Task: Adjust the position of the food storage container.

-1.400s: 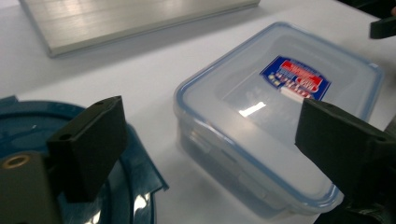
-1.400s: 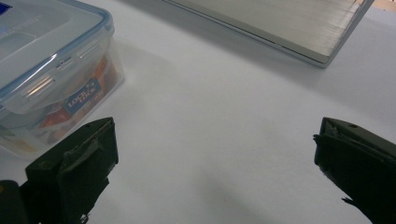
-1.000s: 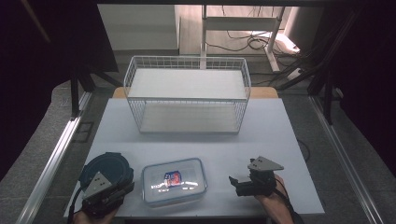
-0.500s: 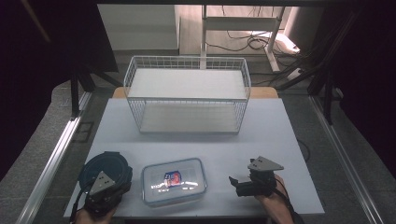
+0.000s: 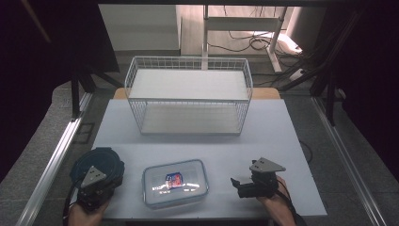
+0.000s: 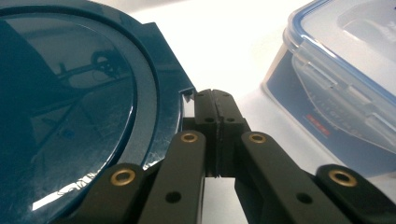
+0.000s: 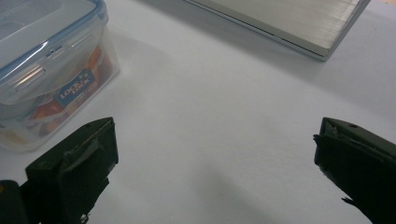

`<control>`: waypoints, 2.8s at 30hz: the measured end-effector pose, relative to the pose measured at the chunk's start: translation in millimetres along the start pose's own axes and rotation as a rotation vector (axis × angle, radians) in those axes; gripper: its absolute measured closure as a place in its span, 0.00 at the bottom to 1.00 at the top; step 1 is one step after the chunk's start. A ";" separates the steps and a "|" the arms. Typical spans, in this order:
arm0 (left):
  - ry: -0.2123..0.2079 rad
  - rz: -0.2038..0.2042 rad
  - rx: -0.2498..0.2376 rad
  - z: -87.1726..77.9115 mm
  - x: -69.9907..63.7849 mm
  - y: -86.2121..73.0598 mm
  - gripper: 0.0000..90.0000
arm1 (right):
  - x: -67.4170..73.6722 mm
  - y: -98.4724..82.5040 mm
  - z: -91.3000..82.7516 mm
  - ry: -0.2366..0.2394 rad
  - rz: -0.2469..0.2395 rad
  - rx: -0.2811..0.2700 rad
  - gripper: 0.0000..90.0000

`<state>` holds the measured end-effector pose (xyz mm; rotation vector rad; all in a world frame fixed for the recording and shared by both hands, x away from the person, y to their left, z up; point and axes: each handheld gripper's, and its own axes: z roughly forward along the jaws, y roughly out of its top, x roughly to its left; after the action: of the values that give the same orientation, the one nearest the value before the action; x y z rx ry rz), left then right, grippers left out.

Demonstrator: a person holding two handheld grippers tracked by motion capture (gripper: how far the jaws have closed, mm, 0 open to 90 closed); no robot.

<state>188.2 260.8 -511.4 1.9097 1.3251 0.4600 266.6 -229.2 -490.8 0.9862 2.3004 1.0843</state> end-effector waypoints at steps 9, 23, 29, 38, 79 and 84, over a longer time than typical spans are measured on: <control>-0.072 0.032 -0.003 0.0 -17.1 -2.8 1.00 | 0.8 0.2 -0.2 -0.003 -0.003 0.000 0.00; -0.155 0.095 -0.025 -3.5 -45.1 -3.7 1.00 | 22.8 5.7 6.5 0.102 -0.006 -0.005 0.00; -0.200 0.129 -0.018 -9.0 -61.7 -15.0 1.00 | 43.2 8.5 9.5 0.221 -0.037 0.028 0.12; -0.243 0.174 0.039 -11.5 -79.1 -29.4 1.00 | 68.4 9.3 6.7 0.347 -0.125 0.097 0.82; -0.183 0.165 0.104 63.1 -58.2 30.0 1.00 | 78.1 10.7 33.6 0.373 -0.112 0.130 1.00; -0.174 0.177 0.095 60.5 -57.9 32.0 1.00 | 69.1 11.0 32.1 0.352 -0.102 0.134 1.00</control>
<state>225.5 179.6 -519.8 2.1051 1.0875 0.3136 245.0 -156.9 -506.3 0.7623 2.7035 1.1486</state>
